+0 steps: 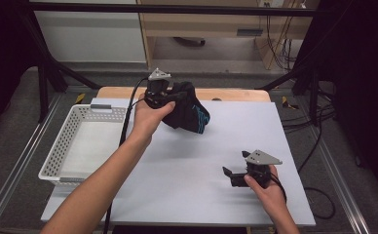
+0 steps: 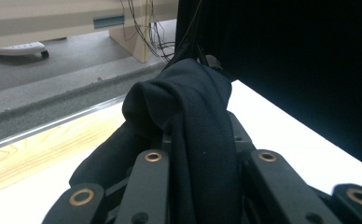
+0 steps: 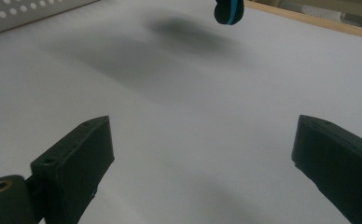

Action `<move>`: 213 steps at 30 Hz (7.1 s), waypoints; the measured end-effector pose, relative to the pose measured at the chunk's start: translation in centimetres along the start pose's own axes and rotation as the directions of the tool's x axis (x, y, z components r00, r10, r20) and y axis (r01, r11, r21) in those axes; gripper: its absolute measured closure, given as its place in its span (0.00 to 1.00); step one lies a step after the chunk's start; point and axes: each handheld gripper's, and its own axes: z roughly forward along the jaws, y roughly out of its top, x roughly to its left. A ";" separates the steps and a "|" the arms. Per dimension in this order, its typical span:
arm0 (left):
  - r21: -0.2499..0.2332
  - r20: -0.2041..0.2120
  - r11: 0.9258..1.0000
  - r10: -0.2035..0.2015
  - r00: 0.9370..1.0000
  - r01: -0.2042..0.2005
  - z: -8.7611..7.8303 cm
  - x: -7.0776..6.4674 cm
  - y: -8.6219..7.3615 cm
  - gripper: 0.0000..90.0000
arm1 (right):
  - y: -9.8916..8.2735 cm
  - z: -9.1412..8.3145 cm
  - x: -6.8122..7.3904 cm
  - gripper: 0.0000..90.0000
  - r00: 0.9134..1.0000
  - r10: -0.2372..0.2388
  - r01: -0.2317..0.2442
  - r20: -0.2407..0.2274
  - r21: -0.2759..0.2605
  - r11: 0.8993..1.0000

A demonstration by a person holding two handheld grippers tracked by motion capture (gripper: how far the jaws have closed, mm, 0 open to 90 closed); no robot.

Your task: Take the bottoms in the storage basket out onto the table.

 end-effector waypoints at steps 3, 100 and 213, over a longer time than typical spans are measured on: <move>0.009 0.003 1.000 0.008 1.000 -0.008 0.4 -0.3 -0.1 0.84 | 0.0 0.0 0.0 0.07 1.000 0.000 0.000 0.001 0.000 1.000; 0.090 0.118 0.993 0.064 0.991 -0.075 3.5 -5.1 -3.8 0.84 | 0.1 -0.1 -0.1 0.06 1.000 0.002 -0.002 -0.004 -0.007 1.000; 0.278 0.179 0.956 0.045 0.983 -0.094 4.7 -4.3 -13.3 0.82 | 0.1 0.1 0.2 0.06 1.000 -0.012 0.012 -0.016 0.004 1.000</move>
